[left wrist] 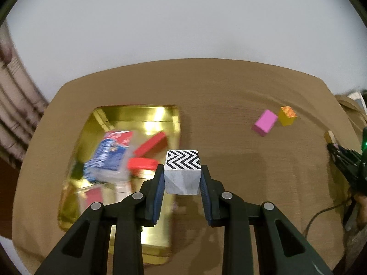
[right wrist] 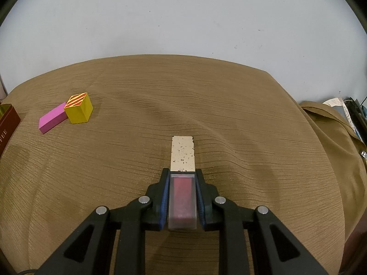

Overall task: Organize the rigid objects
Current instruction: 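Carry the zigzag cube into the gold tin and open the left tool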

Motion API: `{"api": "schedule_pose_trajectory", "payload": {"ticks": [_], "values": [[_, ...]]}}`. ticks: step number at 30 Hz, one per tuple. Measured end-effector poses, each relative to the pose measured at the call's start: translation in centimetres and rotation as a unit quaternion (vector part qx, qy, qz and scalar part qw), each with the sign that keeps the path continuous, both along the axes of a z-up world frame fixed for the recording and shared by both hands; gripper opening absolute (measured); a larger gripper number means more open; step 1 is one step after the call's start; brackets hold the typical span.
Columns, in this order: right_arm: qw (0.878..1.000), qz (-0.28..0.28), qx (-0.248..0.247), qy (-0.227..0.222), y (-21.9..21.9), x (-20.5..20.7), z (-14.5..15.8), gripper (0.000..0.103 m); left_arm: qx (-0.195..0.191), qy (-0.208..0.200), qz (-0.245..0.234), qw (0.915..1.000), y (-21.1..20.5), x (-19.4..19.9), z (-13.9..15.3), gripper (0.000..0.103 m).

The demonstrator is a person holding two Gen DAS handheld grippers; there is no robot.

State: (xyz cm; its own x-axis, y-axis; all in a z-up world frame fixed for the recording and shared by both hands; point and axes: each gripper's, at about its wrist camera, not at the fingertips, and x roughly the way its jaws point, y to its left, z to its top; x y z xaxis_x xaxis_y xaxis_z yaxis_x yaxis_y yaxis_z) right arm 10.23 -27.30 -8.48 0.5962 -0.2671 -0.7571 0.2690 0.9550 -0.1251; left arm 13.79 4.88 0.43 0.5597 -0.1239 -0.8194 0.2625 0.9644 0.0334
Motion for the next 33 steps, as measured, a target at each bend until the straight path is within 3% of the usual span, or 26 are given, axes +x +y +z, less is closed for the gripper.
{"api": "schedule_pose_trajectory", "payload": {"ticks": [11, 33], "values": [[1.000, 0.000, -0.001, 0.000, 0.0, 0.0, 0.0, 0.021, -0.010, 0.020, 0.093, 0.9954, 7.6, 1.3, -1.2, 0.026], [1.000, 0.005, -0.004, 0.001, -0.2, 0.3, 0.0, 0.021, -0.020, 0.056, 0.160, 0.9853, 13.6, 4.7, -4.6, 0.026]]}}
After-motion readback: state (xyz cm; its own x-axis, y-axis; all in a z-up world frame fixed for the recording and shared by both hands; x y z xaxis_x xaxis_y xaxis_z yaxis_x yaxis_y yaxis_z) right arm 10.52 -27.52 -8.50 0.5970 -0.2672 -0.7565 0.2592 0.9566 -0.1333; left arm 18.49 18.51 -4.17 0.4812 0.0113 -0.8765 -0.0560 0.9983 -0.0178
